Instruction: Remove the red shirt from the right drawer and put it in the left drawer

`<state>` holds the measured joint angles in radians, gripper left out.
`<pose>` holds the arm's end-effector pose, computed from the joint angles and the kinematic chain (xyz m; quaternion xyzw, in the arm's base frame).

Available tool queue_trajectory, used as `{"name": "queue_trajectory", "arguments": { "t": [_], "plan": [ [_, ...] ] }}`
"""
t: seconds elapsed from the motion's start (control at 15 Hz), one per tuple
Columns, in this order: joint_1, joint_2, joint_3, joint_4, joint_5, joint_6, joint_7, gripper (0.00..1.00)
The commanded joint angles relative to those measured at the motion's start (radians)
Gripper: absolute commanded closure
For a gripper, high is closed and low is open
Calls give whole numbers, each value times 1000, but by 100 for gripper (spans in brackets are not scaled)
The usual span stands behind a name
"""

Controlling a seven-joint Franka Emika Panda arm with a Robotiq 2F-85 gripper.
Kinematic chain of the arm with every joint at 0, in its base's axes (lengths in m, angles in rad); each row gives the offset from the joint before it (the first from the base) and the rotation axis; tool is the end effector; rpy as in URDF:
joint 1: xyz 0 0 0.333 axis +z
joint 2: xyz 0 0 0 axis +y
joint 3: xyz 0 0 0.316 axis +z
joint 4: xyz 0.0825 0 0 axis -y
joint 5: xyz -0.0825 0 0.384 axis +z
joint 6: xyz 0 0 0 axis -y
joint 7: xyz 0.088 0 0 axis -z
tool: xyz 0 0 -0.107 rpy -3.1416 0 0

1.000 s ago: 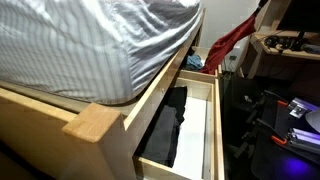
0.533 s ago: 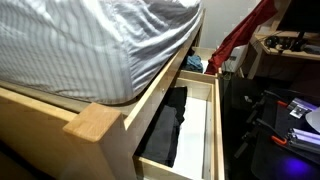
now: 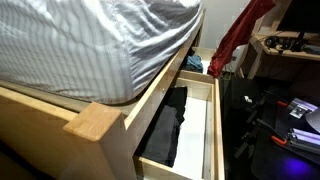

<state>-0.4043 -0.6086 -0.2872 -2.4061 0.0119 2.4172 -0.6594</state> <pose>0.3104 -0.2839 0.5860 0.9519 -0.0188 0.2843 0.1126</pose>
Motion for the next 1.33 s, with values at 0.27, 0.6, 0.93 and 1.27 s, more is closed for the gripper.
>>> {"name": "queue_trajectory", "arguments": {
  "t": [0.27, 0.6, 0.93, 1.27],
  "plan": [
    [-74, -272, 135, -242, -383, -134, 291, 100],
    [-81, -20, -21, -155, -468, -147, 406, 100],
    [96, 268, -242, 54, -194, -222, 225, 100],
    [170, 172, -201, 108, 41, -131, 172, 100]
  ]
}}
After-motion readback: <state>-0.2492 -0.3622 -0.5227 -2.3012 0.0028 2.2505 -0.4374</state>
